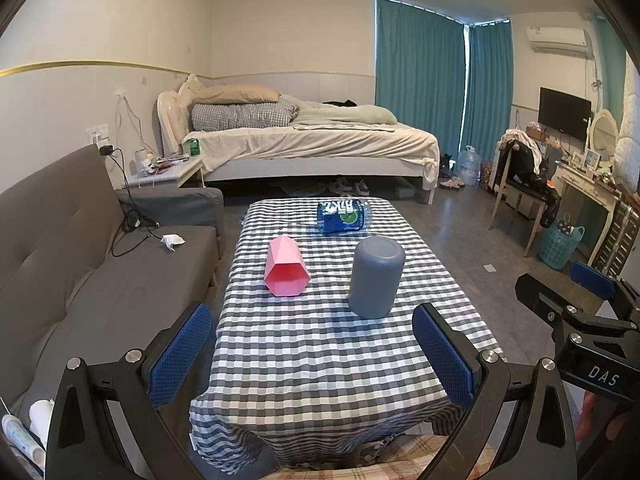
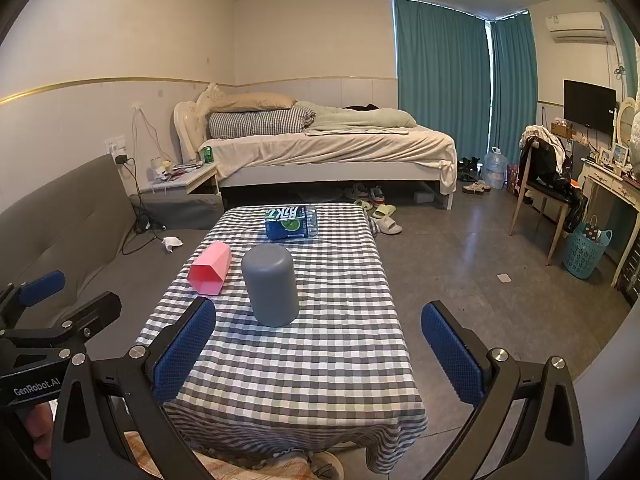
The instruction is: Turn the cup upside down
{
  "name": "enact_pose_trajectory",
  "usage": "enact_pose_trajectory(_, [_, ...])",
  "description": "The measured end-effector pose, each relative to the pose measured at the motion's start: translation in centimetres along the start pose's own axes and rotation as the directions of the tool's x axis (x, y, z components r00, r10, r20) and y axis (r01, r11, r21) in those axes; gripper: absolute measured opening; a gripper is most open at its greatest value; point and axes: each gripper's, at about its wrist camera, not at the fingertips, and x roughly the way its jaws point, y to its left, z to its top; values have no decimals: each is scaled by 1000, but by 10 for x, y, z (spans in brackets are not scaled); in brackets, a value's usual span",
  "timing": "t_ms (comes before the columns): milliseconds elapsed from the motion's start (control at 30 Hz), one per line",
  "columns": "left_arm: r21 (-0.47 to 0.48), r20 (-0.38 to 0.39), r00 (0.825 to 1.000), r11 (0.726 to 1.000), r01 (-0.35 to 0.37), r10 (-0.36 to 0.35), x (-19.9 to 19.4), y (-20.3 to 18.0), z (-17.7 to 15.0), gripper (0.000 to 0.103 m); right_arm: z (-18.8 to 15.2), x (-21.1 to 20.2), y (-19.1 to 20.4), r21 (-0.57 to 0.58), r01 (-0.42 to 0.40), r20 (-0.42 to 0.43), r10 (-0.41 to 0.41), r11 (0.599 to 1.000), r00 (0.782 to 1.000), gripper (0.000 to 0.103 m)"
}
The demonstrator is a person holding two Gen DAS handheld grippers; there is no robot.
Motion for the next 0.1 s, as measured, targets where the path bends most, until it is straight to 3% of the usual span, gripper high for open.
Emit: enact_pose_trajectory(100, [-1,-3,1000,1000,-3,3,1,2,0,103,0,0,0,0,0,-1,0,1000,1000,103])
